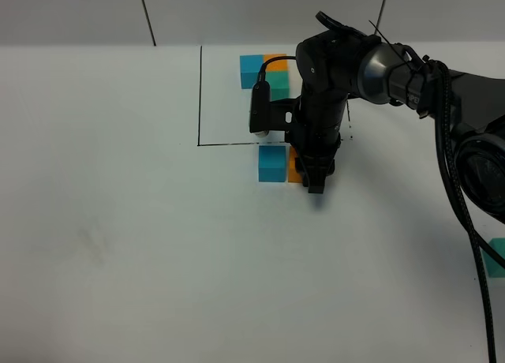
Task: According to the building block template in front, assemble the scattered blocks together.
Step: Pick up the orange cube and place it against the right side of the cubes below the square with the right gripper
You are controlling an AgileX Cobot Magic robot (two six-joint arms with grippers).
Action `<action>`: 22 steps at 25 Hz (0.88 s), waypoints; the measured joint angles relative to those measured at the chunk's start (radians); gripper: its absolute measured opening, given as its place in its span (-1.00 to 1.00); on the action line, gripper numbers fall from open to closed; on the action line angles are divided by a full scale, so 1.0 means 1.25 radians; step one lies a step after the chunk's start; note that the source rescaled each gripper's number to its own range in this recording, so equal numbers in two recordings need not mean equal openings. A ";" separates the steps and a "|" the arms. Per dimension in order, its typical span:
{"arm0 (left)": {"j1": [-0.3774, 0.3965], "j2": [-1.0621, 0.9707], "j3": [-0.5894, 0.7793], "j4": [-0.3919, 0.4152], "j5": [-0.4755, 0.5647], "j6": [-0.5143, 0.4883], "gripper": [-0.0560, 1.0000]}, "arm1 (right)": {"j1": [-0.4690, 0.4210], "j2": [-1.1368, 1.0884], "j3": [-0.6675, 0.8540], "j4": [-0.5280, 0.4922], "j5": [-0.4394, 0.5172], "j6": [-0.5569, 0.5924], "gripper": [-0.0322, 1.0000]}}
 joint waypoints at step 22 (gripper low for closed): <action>0.000 0.000 0.000 0.000 0.000 0.000 -0.20 | 0.009 0.001 -0.001 -0.015 -0.001 -0.013 -0.90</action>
